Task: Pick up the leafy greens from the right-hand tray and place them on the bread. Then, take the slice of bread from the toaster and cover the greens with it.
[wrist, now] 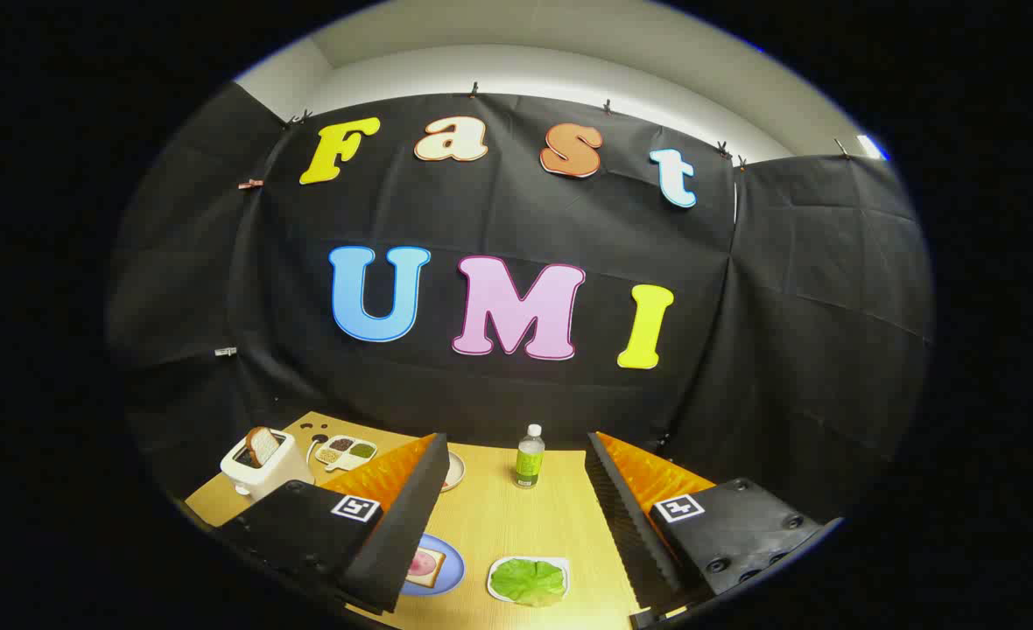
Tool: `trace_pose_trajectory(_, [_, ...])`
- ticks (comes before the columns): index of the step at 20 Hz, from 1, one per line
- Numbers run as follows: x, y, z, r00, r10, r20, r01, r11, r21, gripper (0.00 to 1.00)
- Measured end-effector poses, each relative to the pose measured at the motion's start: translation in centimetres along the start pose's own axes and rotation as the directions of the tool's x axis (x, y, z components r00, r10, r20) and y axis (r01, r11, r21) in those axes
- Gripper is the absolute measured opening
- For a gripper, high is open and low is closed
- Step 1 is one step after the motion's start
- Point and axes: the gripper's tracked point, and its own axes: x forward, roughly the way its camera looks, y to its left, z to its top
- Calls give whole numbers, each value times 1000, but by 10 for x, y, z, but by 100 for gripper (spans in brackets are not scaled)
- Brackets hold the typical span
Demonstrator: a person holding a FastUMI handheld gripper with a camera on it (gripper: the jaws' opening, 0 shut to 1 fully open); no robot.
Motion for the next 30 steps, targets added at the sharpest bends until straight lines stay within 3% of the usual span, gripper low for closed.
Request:
trace_pose_trajectory(19, [7, 9, -16, 998, 42, -35, -43, 999, -16, 98])
trace_pose_trajectory(24, [20, 2, -75, 981, 90, -170, -92, 996, -5, 98])
trace_pose_trajectory(30, [40, -19, -194, 913, 131, -387, -127, 991, 35, 97])
